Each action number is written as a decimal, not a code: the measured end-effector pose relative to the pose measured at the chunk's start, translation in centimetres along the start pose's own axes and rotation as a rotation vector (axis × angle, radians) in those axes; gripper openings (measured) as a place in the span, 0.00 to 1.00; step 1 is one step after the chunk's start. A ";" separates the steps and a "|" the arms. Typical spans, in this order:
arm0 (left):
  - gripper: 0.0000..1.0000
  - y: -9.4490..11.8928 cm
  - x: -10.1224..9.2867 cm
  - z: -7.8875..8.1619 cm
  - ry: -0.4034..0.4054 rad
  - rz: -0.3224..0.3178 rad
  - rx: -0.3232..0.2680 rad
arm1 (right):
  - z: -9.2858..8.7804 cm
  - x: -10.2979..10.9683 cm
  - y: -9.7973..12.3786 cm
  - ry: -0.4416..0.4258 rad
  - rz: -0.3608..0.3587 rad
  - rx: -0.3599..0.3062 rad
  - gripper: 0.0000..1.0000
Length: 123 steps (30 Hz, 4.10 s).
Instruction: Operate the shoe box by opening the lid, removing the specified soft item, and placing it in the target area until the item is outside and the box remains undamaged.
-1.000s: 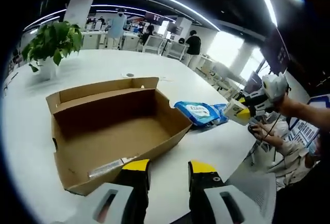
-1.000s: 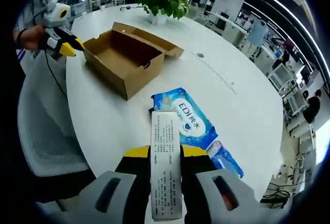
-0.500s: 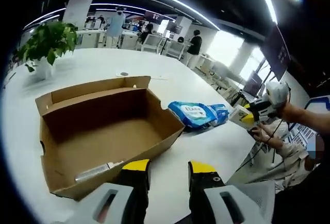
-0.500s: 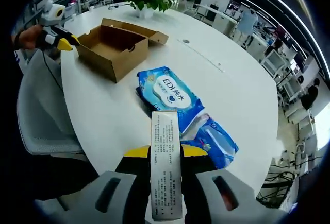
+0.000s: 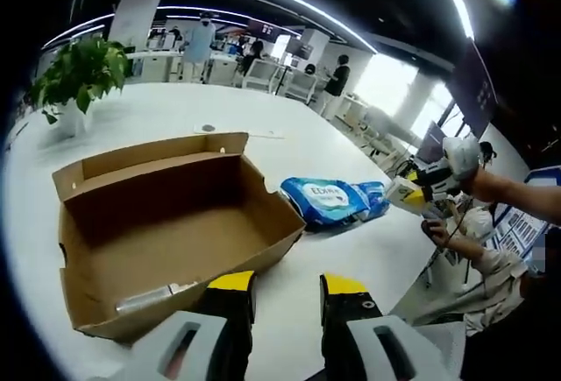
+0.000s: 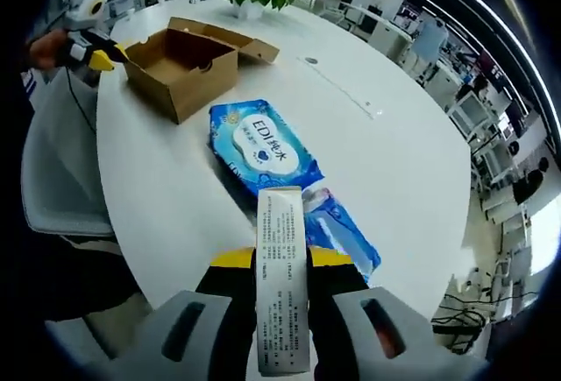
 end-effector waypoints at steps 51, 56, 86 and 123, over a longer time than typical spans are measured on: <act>0.29 1.9 0.6 0.1 0.110 0.169 -0.063 | 1.1 -9.5 -11.4 0.426 0.175 0.229 0.19; 0.29 1.9 0.6 -0.2 0.113 0.166 -0.054 | 1.2 -9.5 -11.7 0.428 0.180 0.232 0.19; 0.29 2.6 0.9 -1.1 0.134 0.179 -0.047 | 0.1 -9.6 -13.3 0.512 0.194 0.306 0.18; 0.29 4.4 2.1 -1.0 0.083 0.097 -0.038 | 2.5 -9.4 -8.7 0.013 0.038 0.122 0.24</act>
Point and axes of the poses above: the point that each gripper's makers call its tool centre point, and the gripper's own axes: y roughly backward along the fingers, x roughly to its left, z roughly out of its top, the point moved 2 cm from there along y, roughly backward along the fingers, and after that the axes turned 3 degrees about z, right-handed, at the moved point
